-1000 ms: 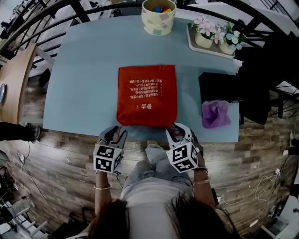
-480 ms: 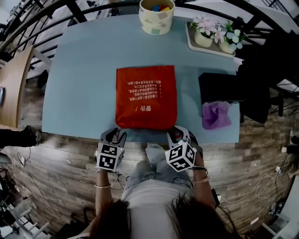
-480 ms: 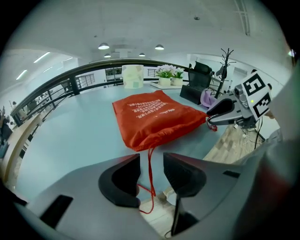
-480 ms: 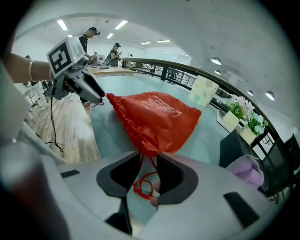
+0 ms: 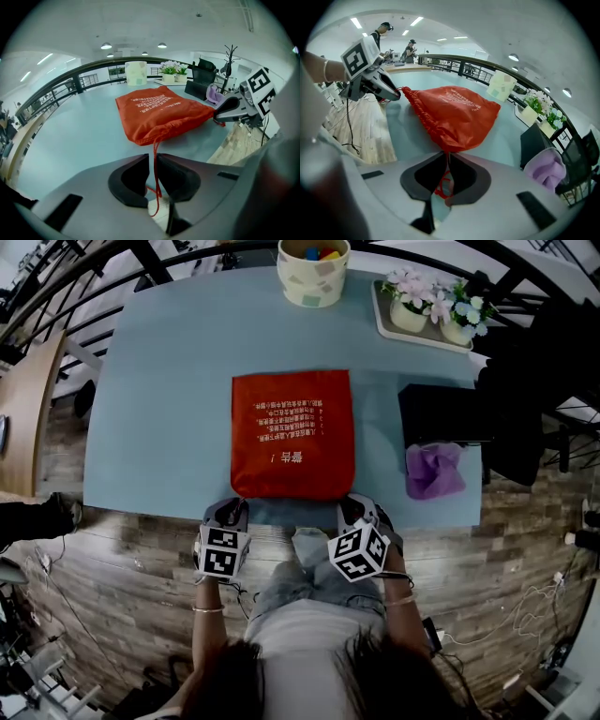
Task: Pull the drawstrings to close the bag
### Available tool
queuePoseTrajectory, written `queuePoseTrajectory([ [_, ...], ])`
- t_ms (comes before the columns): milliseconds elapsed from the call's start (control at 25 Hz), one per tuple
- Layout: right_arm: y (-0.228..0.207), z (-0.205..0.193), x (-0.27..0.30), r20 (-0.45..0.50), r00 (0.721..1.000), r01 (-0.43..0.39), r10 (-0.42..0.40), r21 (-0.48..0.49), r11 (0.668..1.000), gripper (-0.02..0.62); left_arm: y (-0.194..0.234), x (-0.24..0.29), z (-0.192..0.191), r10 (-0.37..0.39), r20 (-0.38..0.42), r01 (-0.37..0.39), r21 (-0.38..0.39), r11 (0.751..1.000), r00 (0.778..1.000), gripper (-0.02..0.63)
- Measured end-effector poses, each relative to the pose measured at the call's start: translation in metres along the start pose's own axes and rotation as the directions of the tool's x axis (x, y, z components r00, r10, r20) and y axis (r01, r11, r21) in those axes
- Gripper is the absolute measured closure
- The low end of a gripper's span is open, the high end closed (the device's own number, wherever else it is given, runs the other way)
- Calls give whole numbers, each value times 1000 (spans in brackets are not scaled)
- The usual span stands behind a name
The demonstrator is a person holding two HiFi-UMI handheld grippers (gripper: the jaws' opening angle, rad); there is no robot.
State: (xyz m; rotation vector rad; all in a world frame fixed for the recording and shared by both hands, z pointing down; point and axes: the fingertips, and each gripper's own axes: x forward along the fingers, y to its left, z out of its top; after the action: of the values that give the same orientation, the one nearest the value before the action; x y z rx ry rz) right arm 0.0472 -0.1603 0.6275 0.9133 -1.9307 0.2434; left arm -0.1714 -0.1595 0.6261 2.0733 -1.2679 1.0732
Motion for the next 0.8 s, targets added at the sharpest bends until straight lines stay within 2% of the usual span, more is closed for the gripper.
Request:
queuePoseTrajectory([
  [200,-3,2,-3,17,1000,11,-12,19,1000,567,4,-6,2,31,40,-29,-40,999,999,588],
  [800,-20,-3,-10,31,998,46,-49,99,994,571,13,-18,-3,59,57,-53,-91,994,997,592],
])
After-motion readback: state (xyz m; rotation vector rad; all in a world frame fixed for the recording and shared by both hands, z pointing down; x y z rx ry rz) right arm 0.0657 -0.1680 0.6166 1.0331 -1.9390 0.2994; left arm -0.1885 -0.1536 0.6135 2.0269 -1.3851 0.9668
